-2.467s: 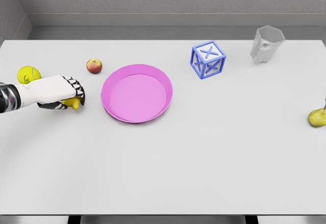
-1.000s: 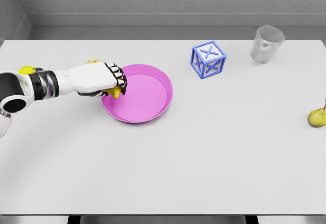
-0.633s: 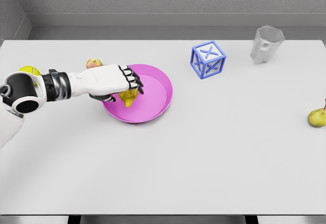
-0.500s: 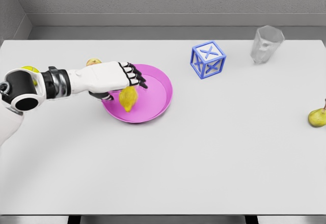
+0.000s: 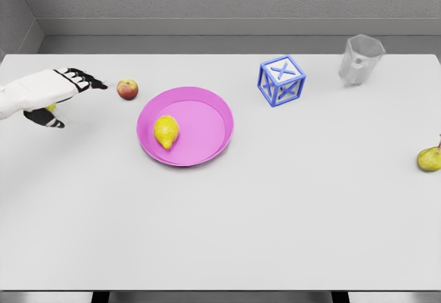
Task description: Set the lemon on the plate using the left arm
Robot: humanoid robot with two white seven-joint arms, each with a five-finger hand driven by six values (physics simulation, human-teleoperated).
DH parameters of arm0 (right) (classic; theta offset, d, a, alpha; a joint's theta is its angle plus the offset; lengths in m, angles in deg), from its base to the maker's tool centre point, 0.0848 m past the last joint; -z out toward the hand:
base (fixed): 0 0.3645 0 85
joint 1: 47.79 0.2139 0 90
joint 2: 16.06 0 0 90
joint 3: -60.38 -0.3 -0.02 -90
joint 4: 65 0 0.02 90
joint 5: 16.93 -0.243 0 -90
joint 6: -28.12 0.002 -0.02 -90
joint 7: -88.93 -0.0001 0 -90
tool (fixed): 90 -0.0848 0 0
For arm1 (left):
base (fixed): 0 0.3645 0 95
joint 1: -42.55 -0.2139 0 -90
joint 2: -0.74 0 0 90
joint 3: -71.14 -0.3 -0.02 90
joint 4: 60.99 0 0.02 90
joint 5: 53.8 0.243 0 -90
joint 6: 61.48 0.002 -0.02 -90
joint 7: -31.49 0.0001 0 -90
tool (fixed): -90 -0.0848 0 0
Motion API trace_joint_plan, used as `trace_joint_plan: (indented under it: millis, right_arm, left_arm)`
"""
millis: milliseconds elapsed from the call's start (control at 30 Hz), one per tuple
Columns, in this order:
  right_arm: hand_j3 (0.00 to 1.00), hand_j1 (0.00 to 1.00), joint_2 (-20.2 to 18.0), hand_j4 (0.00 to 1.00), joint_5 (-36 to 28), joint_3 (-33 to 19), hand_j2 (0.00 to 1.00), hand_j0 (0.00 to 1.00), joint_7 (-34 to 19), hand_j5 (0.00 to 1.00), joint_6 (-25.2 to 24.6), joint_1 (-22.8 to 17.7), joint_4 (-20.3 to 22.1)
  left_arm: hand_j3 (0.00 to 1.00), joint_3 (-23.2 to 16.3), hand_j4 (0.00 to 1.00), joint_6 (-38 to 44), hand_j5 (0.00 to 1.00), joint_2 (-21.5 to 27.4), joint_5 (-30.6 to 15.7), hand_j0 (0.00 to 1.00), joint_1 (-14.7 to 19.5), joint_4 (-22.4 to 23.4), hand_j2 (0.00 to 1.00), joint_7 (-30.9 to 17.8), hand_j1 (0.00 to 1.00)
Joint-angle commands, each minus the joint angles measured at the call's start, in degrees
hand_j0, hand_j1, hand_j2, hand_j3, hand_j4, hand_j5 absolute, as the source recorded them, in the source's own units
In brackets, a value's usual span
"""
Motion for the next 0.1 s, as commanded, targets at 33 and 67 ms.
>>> trace_joint_plan:
  millis: [33,67]
  right_arm:
    - [1.00,1.00,0.0,1.00,0.0,0.0,1.00,1.00,0.0,1.00,0.0,0.0,-0.1]
    - [1.00,1.00,0.0,1.00,0.0,0.0,1.00,1.00,0.0,1.00,0.0,0.0,0.0]
  left_arm:
    - [1.00,2.9,1.00,0.2,1.00,0.3,-1.1,1.00,-0.5,2.3,1.00,0.1,1.00]
    - [1.00,2.9,1.00,0.2,1.00,0.3,-1.2,1.00,-0.5,2.4,1.00,0.1,1.00]
